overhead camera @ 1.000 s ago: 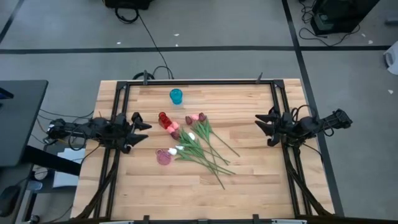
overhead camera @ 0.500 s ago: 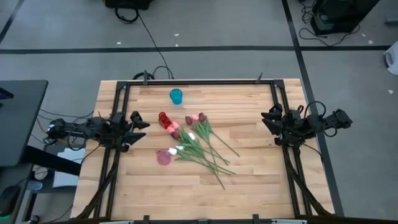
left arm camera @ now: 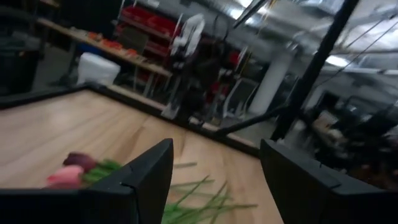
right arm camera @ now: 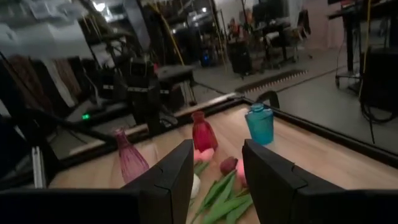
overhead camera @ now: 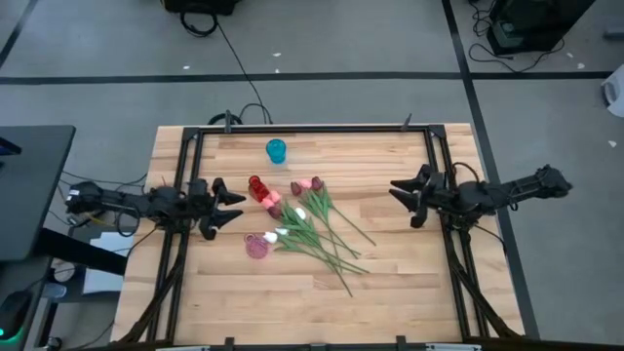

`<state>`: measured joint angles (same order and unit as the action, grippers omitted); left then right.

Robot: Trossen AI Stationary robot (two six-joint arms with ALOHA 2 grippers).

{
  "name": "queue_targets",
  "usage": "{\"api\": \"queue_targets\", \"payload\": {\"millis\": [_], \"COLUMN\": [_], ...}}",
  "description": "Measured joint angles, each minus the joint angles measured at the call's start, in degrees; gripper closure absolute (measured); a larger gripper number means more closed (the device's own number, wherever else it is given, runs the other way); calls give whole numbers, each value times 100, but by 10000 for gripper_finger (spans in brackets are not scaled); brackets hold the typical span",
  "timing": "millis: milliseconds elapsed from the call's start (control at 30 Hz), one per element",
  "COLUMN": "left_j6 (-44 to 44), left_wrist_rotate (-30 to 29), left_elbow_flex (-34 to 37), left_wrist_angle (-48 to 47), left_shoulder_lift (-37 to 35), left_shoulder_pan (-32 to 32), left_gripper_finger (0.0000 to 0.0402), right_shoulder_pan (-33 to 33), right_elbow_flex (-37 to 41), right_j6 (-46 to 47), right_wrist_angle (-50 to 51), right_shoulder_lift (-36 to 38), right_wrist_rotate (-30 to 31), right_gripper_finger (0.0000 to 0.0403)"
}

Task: Sort flowers into vase by color
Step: Put the pink tulip into the red vase

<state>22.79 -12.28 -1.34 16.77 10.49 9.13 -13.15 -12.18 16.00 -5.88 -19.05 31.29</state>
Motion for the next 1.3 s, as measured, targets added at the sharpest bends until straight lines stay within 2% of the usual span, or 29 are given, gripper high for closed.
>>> {"api": "queue_targets", "payload": {"millis": [133, 233, 333, 433, 700, 933, 1133, 1300], "left_j6": [17, -10, -138, -140, -60, 35, -13, -9], "left_wrist_rotate": [-155, -171, -365, -692, -1049, -1155, -1492, -1500], "left_elbow_flex": [-314, -721, -1140, -1505, -1698, -1448, -1419, -1419], "left_wrist_angle": [-14, -107, -422, -952, -1608, -1651, -1654, -1655], "left_shoulder_lift": [730, 1317, 1775, 2025, 2055, 2058, 2058, 2059], "left_shoulder_pan": [-1, 0, 0, 0, 0, 7, 168, 235], "left_gripper_finger": [163, 171, 178, 184, 196, 198, 198, 198], "right_shoulder_pan": [226, 445, 676, 1011, 1973, 2203, 2109, 2009], "right_elbow_flex": [-492, -978, -1447, -1928, -2913, -3726, -4637, -5354], "right_j6": [-82, -102, -94, -2, -288, -421, -550, -569], "right_wrist_angle": [69, 476, 985, 1519, 2160, 2364, 3392, 4006], "right_shoulder_lift": [-1007, -1753, -2519, -3265, -5308, -6618, -7717, -8367], "right_wrist_rotate": [-297, -569, -783, -1275, -2615, -2722, -2811, -2816], "right_gripper_finger": [254, 254, 254, 254, 254, 254, 254, 254]}}
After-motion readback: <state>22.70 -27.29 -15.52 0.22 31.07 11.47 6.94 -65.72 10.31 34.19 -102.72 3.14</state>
